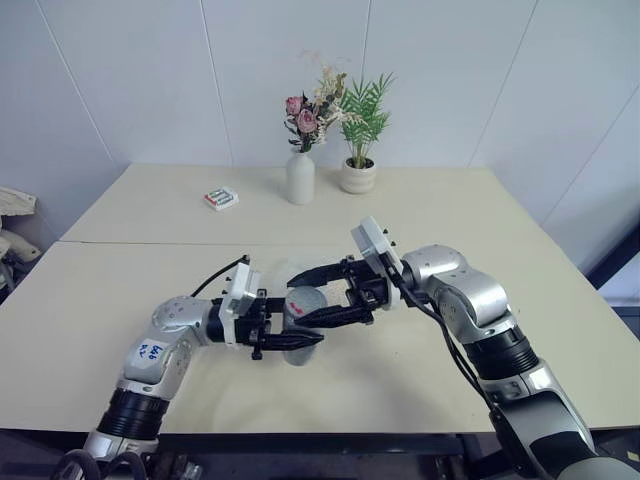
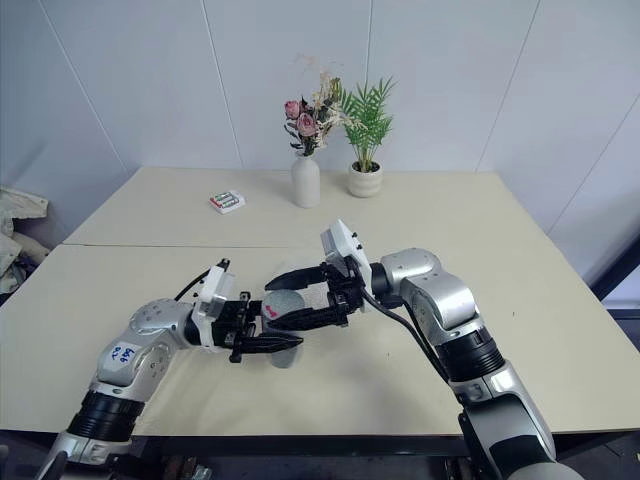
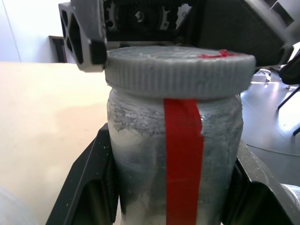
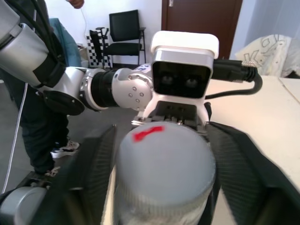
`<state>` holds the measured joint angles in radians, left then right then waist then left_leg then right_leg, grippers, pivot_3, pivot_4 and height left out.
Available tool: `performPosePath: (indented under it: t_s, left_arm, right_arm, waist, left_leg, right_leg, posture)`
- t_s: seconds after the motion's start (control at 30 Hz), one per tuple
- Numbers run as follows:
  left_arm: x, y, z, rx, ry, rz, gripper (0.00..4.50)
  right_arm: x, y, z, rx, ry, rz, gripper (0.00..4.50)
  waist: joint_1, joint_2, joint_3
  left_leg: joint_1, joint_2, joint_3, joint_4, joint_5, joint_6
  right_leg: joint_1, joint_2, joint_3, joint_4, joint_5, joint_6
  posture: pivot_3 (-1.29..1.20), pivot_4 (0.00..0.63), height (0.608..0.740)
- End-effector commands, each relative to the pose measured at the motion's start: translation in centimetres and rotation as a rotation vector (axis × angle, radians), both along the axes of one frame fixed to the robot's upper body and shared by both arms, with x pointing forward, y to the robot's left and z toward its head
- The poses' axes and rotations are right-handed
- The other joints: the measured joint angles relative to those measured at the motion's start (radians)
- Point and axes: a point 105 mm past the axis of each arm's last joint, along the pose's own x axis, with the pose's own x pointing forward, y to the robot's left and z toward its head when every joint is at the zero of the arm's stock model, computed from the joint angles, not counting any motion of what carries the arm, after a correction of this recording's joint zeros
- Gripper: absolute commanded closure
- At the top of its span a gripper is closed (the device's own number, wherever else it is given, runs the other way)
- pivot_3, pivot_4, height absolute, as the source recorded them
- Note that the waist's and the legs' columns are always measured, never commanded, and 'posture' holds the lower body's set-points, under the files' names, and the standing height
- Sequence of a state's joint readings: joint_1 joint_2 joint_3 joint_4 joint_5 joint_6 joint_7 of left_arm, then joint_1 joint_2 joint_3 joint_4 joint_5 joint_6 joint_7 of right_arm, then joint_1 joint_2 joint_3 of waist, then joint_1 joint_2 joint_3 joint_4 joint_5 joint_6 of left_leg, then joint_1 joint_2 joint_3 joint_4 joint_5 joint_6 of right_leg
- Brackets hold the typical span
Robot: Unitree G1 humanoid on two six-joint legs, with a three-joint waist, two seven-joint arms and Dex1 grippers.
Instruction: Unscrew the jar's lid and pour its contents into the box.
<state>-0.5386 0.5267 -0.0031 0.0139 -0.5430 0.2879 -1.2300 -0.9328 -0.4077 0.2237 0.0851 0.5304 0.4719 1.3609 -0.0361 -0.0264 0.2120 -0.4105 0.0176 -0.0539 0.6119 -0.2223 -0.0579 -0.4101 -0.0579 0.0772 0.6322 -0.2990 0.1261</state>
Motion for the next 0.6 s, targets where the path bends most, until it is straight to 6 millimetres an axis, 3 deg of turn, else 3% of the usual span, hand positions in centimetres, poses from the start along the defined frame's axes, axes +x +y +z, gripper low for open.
performPosePath:
  t_s: [0.03, 0.6]
  left_arm:
    - [0.0, 0.7, 1.4, -0.034, -0.039, 0.027, 2.37]
    - [-0.6, 0.3, 1.0, -0.031, -0.008, -0.01, 2.37]
  right_arm:
    - [-0.3, -0.3, 0.3, 0.007, -0.008, 0.014, 0.04]
    - [0.4, 0.3, 1.6, 0.12, -0.041, -0.034, 0.04]
  waist:
    - [0.001, 0.0, 0.0]
    - [0.002, 0.0, 0.0]
  left_leg:
    - [0.0, 0.0, 0.0, 0.0, 0.0, 0.0]
    - [0.0, 0.0, 0.0, 0.001, 0.0, 0.0]
  right_leg:
    - [0.0, 0.0, 0.0, 0.0, 0.0, 0.0]
    - [0.0, 0.0, 0.0, 0.001, 0.0, 0.0]
  posture:
    - [0.0, 0.15, 0.74]
    - [0.0, 0.15, 0.74]
